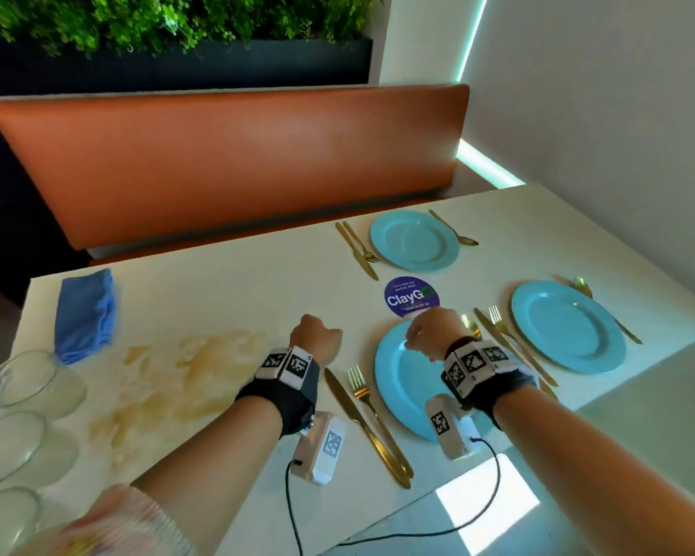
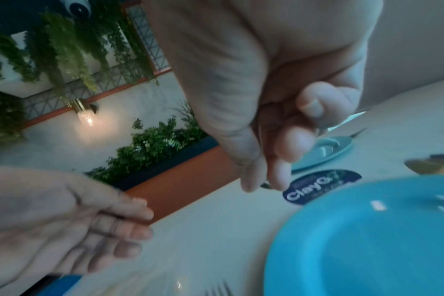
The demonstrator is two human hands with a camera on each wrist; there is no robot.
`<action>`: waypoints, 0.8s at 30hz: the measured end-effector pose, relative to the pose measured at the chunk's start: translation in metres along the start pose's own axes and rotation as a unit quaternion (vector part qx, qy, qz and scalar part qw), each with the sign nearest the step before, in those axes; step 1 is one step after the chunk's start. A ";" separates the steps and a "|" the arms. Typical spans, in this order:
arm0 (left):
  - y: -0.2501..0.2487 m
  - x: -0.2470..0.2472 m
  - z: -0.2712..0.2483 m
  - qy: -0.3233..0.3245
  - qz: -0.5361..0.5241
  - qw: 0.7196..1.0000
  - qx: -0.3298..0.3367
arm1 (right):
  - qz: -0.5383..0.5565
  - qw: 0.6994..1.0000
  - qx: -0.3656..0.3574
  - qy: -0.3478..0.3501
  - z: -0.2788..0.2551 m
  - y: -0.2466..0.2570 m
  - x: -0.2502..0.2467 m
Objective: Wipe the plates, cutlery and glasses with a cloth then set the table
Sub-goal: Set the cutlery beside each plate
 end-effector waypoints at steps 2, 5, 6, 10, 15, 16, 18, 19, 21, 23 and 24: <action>0.013 0.004 -0.019 -0.002 0.001 1.000 -0.011 | -0.008 1.000 0.001 -0.005 -0.015 0.001 0.025; 0.031 0.015 -0.047 -0.004 0.003 1.000 -0.019 | 0.032 0.999 0.009 0.001 -0.034 0.000 0.069; 0.037 0.018 -0.055 -0.009 0.003 1.000 -0.023 | 0.041 0.999 0.017 0.000 -0.039 0.000 0.080; 0.057 0.026 -0.084 -0.017 0.011 0.999 -0.039 | 0.053 0.998 0.031 0.007 -0.059 0.001 0.119; 0.073 0.019 -0.106 -0.016 0.027 0.999 -0.044 | 0.075 0.995 0.057 -0.019 -0.071 0.002 0.140; 0.075 0.017 -0.106 -0.012 0.028 0.999 -0.042 | 0.075 0.995 0.061 -0.023 -0.073 0.003 0.141; 0.078 0.012 -0.106 -0.015 0.032 0.999 -0.030 | 0.072 0.995 0.070 -0.030 -0.074 0.003 0.145; 0.078 0.009 -0.107 -0.013 0.032 0.999 -0.024 | 0.071 0.994 0.075 -0.034 -0.074 0.003 0.147; 0.079 0.004 -0.108 -0.015 0.035 0.999 -0.011 | 0.072 0.993 0.086 -0.042 -0.074 0.004 0.148; 0.079 0.000 -0.109 -0.012 0.035 0.999 0.001 | 0.075 0.991 0.098 -0.045 -0.074 0.003 0.151; 0.083 0.000 -0.109 -0.008 0.039 0.999 0.001 | 0.074 0.991 0.102 -0.048 -0.074 0.003 0.152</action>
Point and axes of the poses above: each hand's wrist, its own z-axis towards the middle knuckle, its own x-axis out of the palm, y = z × x, the point moved 8 cm from there along z, towards the middle knuckle, and after that the axes turned 8 degrees about x, right-handed, at the moved point
